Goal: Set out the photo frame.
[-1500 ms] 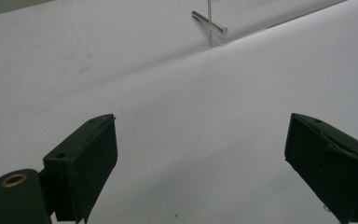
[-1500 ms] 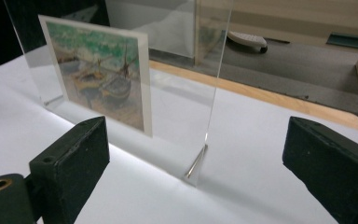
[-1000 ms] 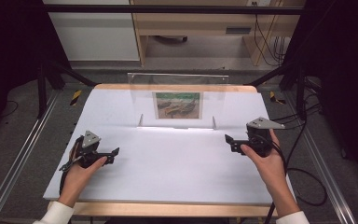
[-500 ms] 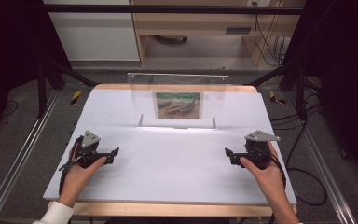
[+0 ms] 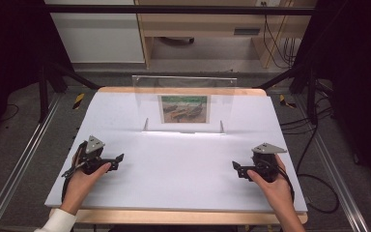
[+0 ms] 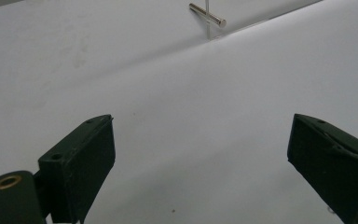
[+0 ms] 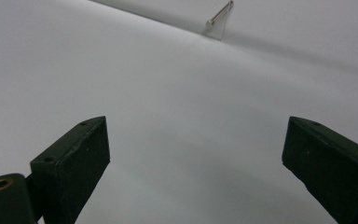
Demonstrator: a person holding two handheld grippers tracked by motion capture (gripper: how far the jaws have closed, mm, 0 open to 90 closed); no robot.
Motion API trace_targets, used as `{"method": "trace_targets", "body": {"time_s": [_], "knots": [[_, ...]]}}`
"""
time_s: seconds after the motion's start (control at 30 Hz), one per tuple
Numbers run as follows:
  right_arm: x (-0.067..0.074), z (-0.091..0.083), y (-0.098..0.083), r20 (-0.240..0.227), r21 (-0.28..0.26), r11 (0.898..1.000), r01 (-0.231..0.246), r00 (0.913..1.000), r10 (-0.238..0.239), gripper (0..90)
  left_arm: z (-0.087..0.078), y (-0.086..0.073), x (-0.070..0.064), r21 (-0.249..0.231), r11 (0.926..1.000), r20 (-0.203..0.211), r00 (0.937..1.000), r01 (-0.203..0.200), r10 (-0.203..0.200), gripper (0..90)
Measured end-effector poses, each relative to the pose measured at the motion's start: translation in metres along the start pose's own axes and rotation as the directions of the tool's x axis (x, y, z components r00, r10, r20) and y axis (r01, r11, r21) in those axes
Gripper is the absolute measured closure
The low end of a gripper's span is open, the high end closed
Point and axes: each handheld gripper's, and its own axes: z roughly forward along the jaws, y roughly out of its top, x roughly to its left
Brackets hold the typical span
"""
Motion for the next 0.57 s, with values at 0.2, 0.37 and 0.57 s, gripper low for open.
{"method": "trace_targets", "body": {"time_s": [0.2, 0.37, 0.57], "knots": [[0.0, 0.004, -0.011, 0.006, 0.047, 0.999, -0.006, 1.0, 0.006, 8.8, 0.001, 0.0, -0.002, -0.002, 1.0, -0.001, 1.0, -0.003, 0.003, 7.4], [0.0, 0.004, -0.018, 0.033, 0.082, 0.997, 0.01, 0.9994, -0.013, 8.7, 0.002, 0.001, -0.005, 0.004, 0.9999, 0.006, 0.9999, -0.01, 0.01, 7.4], [-0.003, 0.001, -0.022, 0.039, 0.089, 0.996, 0.003, 0.9992, -0.006, 8.7, 0.002, 0.002, -0.008, 0.006, 0.9997, 0.011, 0.9996, -0.024, 0.024, 7.7]]}}
